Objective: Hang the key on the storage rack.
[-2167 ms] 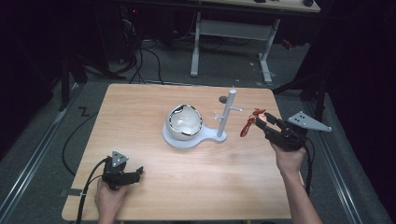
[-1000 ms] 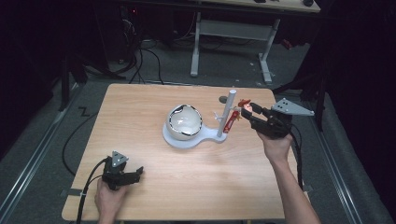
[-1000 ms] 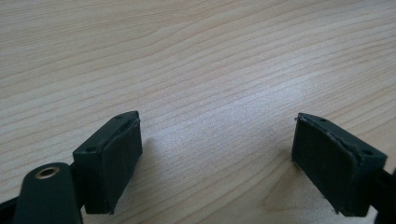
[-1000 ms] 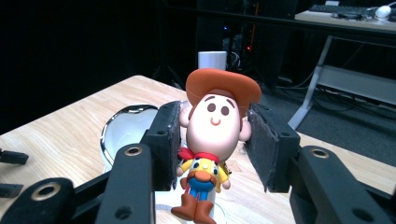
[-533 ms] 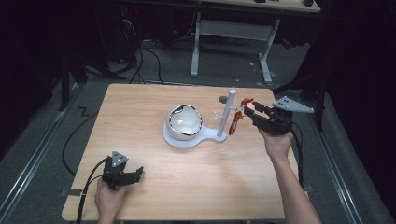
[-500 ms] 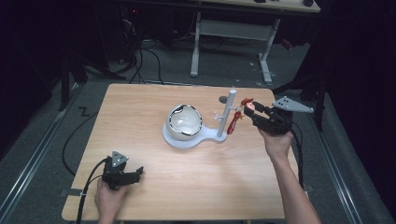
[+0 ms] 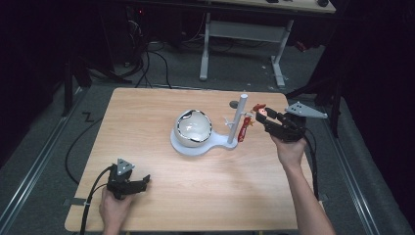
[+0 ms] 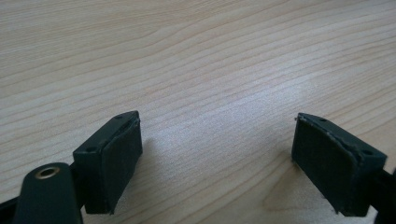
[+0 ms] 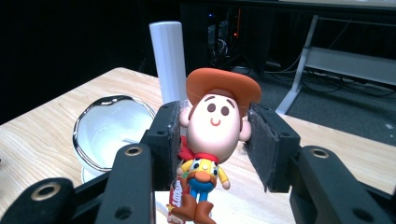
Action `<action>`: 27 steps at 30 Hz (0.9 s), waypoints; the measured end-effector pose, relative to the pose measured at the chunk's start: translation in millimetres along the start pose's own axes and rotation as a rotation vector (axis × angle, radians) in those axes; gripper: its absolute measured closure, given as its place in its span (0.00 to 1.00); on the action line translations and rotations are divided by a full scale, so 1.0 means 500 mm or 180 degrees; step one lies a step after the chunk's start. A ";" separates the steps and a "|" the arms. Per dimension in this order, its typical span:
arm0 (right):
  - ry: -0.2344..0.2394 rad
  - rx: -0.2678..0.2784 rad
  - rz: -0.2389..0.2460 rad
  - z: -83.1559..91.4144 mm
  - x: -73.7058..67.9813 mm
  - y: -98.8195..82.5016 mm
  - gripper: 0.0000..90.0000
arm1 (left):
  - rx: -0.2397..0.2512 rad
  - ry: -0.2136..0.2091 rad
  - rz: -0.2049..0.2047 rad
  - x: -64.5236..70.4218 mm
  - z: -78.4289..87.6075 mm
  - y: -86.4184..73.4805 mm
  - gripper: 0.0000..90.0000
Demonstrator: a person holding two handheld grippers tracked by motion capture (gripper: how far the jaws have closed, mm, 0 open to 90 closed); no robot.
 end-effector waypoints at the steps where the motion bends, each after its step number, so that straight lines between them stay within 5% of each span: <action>1: -0.0001 -0.0020 -0.0026 -0.002 0.004 -0.007 0.63 | 0.0006 -0.0001 0.0008 0.000 0.000 0.000 0.19; 27: 0.0033 -0.0212 -0.0104 -0.049 -0.014 -0.083 0.62 | 0.0001 0.0009 0.0000 0.001 -0.001 0.000 0.19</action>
Point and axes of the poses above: each handheld gripper's, and its own axes: z roughly backward along the jaws, y roughly out of its top, x roughly to its right, the point moved 2 cm from there along -z, roughly forward along the jaws, and after that the axes turned 13 degrees about -y, right-handed, at the moved point
